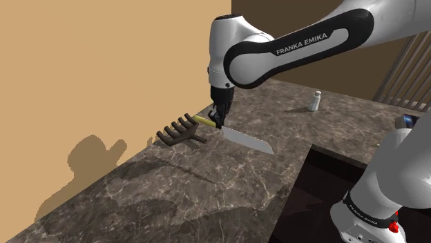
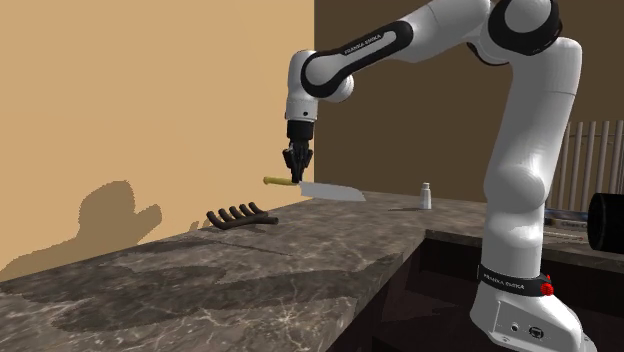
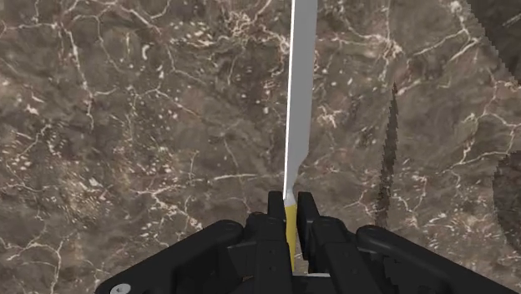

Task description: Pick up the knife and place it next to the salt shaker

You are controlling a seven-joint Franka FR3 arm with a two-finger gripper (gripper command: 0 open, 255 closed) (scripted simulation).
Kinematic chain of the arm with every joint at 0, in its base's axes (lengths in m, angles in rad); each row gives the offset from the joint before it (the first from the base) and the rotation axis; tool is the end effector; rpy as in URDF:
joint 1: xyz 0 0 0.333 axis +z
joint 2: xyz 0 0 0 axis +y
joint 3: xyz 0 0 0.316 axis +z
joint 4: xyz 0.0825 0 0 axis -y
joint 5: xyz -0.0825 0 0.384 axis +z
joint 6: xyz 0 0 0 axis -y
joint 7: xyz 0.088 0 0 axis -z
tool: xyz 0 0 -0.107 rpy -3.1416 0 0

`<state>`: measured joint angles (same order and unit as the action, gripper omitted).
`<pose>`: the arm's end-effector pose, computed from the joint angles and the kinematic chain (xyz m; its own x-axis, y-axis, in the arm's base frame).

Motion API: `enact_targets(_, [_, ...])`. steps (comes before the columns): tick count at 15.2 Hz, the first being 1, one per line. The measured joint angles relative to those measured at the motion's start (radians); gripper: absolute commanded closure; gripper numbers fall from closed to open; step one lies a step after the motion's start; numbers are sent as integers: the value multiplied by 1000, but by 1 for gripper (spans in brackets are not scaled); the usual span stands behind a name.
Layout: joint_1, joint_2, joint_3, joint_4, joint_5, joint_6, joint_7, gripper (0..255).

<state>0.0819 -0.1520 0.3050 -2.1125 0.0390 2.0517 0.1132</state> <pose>0.4776 0.2025 0.4859 0.9640 0.2520 0.0851 0.2530 -0.9675 -0.0001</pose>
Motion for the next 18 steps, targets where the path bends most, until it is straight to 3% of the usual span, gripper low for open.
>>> enact_targets(9, [-1,-19,-5,97,4,-115,-4,255])
enact_targets(18, [-64,-183,-136,-59,26,-127,-207,255])
